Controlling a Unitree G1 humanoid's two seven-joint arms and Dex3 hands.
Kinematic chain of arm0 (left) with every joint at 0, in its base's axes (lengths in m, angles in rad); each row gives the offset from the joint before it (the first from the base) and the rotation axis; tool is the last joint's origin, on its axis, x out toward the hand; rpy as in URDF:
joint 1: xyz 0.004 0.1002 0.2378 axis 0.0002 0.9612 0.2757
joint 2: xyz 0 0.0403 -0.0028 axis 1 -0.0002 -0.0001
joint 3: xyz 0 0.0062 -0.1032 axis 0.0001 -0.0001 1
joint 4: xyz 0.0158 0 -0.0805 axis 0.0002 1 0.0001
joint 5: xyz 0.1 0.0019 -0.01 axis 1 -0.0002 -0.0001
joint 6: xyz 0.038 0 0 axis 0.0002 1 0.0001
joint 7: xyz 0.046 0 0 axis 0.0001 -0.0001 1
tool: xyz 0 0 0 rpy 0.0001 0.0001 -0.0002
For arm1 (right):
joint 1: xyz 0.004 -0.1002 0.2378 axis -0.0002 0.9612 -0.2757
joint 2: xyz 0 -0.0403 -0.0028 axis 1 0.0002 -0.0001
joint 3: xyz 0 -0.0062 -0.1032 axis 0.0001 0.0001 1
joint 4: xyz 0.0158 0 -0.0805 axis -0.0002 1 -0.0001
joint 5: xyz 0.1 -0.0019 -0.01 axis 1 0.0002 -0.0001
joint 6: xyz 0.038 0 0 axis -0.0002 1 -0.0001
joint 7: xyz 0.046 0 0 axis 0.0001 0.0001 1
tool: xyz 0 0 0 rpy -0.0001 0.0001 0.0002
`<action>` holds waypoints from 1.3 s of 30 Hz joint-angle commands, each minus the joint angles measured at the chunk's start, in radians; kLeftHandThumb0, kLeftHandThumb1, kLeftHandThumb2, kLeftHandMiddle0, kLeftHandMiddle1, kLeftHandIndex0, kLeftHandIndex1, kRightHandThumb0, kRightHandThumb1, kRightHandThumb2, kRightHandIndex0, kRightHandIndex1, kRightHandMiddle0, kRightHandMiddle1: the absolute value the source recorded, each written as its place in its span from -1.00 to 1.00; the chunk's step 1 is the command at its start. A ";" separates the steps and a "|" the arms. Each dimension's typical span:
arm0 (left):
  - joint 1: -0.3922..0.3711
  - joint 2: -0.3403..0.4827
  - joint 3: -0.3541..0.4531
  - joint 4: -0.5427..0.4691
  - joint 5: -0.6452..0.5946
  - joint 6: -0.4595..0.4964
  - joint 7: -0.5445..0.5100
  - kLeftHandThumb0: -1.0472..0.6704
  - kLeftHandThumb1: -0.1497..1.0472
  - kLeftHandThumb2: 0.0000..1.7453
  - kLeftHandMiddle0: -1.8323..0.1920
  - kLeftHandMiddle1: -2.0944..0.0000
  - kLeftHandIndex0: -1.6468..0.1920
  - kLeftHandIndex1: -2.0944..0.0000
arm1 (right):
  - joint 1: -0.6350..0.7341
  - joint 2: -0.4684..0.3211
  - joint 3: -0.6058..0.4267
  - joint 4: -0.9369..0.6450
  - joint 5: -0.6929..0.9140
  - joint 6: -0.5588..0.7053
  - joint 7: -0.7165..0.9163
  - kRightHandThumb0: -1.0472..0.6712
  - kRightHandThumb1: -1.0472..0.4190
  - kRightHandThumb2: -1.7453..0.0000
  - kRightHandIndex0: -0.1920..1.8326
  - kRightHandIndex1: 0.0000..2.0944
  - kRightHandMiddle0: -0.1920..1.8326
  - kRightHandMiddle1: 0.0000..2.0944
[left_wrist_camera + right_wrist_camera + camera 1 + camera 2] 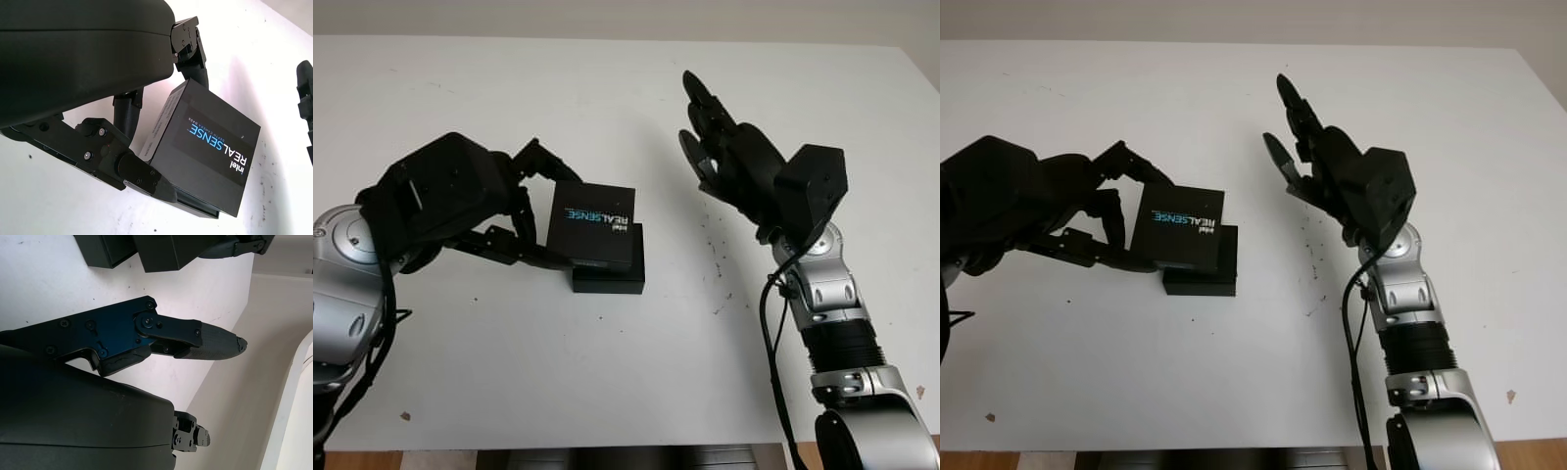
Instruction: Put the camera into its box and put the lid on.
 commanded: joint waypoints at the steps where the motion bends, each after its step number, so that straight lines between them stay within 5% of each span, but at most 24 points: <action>1: -0.013 -0.009 -0.001 0.007 -0.004 -0.008 0.007 -0.15 1.00 -0.76 0.47 -0.78 0.58 -0.72 | 0.008 0.000 -0.002 -0.027 0.000 0.003 -0.005 -0.71 -1.00 0.36 -0.95 -0.95 -0.90 -0.94; 19: -0.025 -0.044 -0.042 0.027 -0.014 0.074 0.029 -0.15 1.00 -0.77 0.49 -0.73 0.60 -0.61 | 0.018 -0.004 -0.008 -0.040 0.008 0.001 0.003 -0.67 -1.00 0.35 -0.96 -0.95 -0.92 -0.95; 39: -0.044 -0.117 -0.058 0.100 -0.043 0.055 0.054 -0.16 1.00 -0.78 0.50 -0.71 0.55 -0.61 | 0.027 -0.008 -0.010 -0.056 0.005 0.017 -0.002 -0.67 -1.00 0.35 -0.95 -0.95 -0.90 -0.95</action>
